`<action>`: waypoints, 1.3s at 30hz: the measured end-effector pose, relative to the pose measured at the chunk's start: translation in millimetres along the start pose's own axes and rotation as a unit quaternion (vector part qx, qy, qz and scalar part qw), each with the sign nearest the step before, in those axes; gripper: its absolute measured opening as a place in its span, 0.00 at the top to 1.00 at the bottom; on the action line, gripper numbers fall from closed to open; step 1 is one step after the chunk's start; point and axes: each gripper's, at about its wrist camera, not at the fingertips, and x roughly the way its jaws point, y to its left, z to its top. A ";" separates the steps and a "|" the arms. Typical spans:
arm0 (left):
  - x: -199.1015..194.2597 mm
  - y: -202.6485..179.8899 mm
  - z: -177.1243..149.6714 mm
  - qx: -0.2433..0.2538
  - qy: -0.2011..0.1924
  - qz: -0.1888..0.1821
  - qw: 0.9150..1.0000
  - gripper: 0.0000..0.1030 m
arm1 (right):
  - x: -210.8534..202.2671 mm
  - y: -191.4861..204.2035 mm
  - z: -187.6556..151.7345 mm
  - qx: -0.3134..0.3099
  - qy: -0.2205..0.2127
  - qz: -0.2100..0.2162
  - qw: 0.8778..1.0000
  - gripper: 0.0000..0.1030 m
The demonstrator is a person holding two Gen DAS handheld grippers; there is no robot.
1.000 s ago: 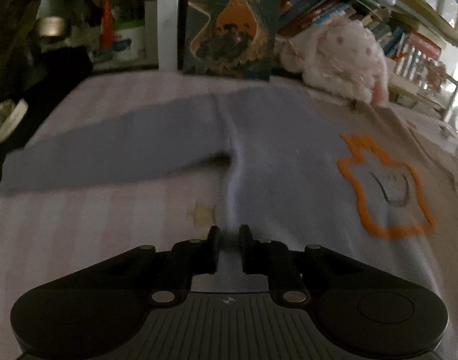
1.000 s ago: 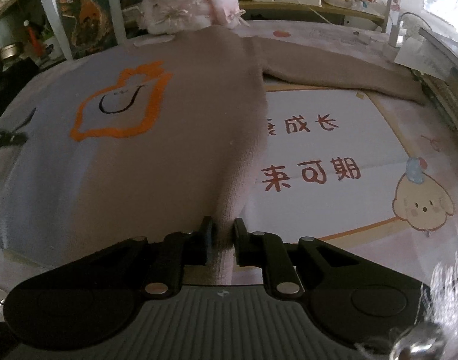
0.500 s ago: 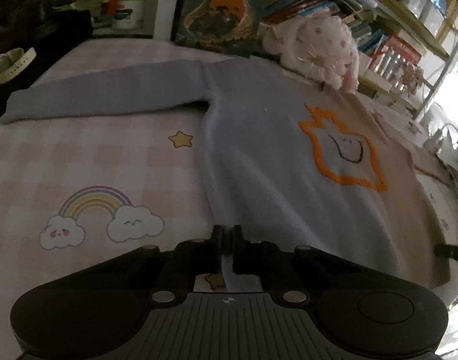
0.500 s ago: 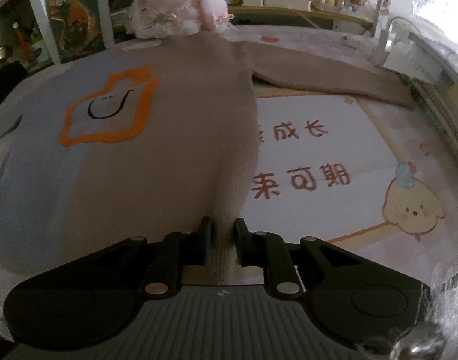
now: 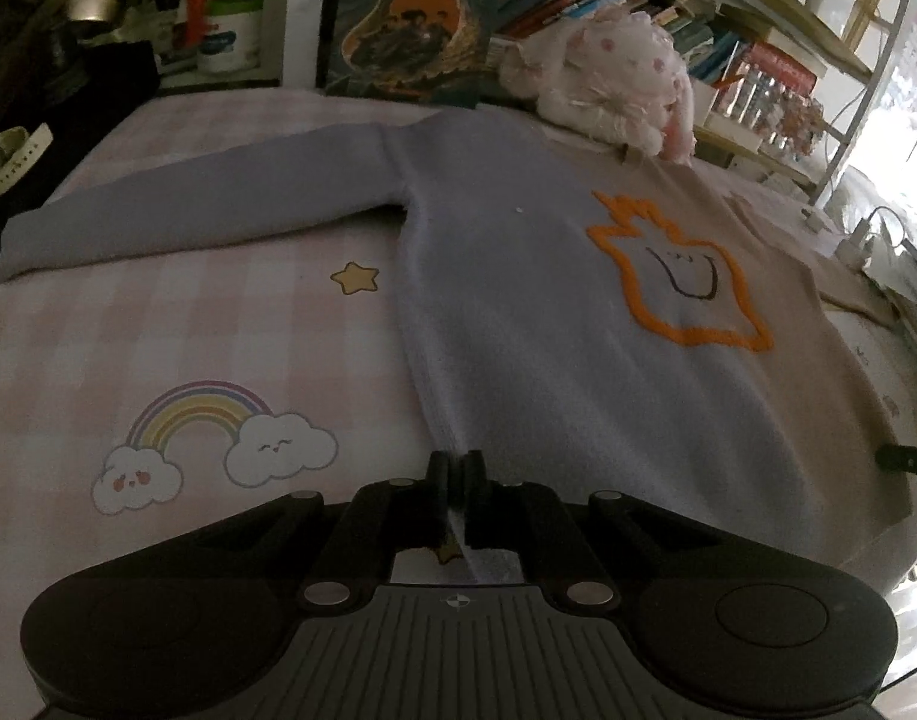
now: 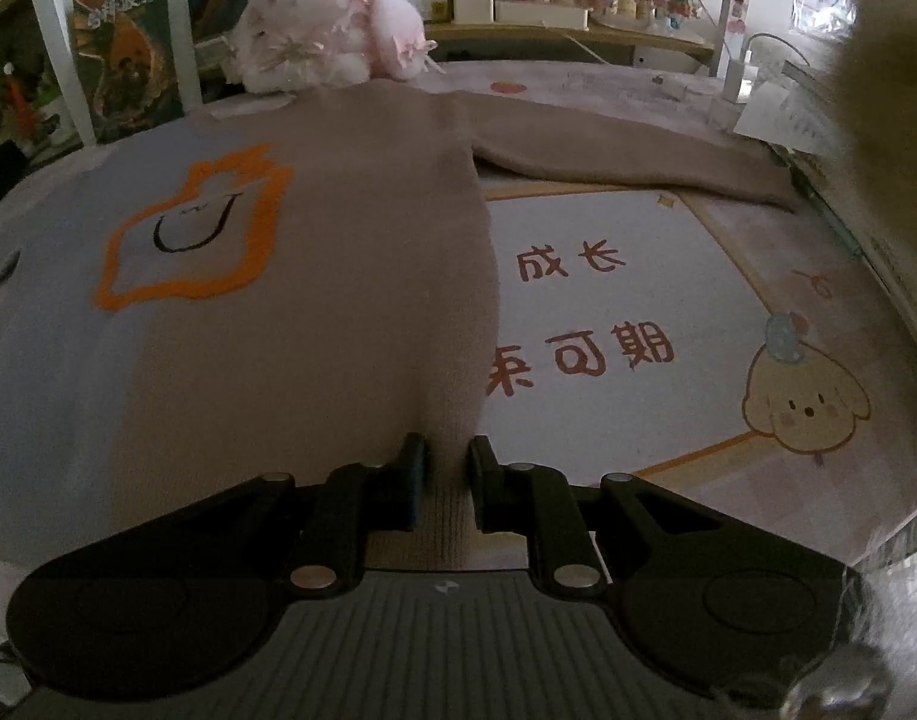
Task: Fold clothes
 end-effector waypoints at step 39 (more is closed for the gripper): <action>-69.9 -65.1 -42.0 0.004 -0.072 0.131 0.989 0.21 | -36.6 56.4 -22.3 -0.139 -0.058 0.110 0.982 0.07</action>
